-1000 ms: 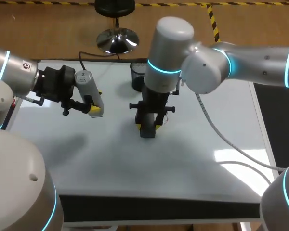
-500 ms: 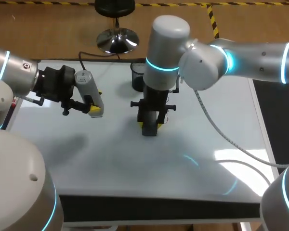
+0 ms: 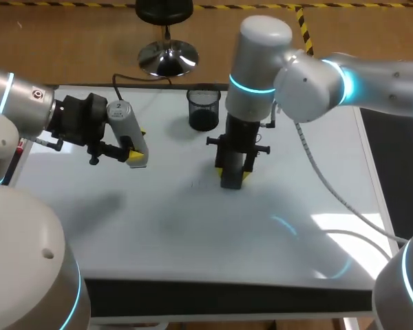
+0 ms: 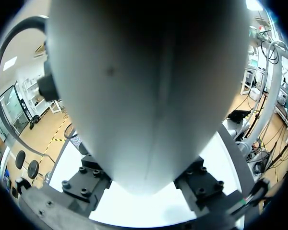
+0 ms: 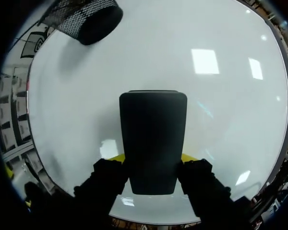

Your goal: Pick up the inspection probe, press it on each red-marked spot on the whiteboard one by one, put down the probe, pick up the eraser, and wipe off all the red marks.

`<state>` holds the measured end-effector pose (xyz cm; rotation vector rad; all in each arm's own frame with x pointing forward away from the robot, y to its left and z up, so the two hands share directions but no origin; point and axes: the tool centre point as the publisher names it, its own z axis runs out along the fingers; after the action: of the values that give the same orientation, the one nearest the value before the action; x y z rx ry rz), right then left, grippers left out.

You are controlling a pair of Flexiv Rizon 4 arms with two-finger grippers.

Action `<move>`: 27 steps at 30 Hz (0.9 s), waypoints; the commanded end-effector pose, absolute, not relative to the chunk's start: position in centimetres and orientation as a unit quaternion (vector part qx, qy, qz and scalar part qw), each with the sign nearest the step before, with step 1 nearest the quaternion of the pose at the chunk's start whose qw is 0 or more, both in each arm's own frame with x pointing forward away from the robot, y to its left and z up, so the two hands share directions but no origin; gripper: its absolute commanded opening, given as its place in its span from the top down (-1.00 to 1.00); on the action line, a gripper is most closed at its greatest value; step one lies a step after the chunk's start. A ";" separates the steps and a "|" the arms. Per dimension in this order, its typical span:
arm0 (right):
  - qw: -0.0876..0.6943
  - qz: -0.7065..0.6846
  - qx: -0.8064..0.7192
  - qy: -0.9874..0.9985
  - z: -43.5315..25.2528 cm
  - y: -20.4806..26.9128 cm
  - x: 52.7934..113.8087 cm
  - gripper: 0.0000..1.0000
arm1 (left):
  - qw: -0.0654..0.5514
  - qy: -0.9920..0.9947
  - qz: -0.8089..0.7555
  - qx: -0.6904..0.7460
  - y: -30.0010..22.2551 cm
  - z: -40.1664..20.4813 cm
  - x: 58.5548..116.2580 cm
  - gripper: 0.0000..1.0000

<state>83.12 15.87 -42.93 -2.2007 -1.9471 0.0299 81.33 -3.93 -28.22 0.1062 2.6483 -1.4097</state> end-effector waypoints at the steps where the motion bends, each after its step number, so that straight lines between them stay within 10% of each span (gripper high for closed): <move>1: 0.098 0.011 -0.752 -0.652 -44.8 12.1 83.0 1.00 | 0.072 0.879 -0.469 0.036 -3.9 -28.1 81.3 1.00; 27: 0.073 -0.018 -0.717 -0.693 -40.6 18.1 81.3 1.00 | 0.072 0.879 -0.469 0.036 -3.9 -28.1 81.3 1.00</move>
<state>81.17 16.43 -40.33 -2.1359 -2.0620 -0.0928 81.33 -3.94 -28.22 0.1063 2.6482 -1.4097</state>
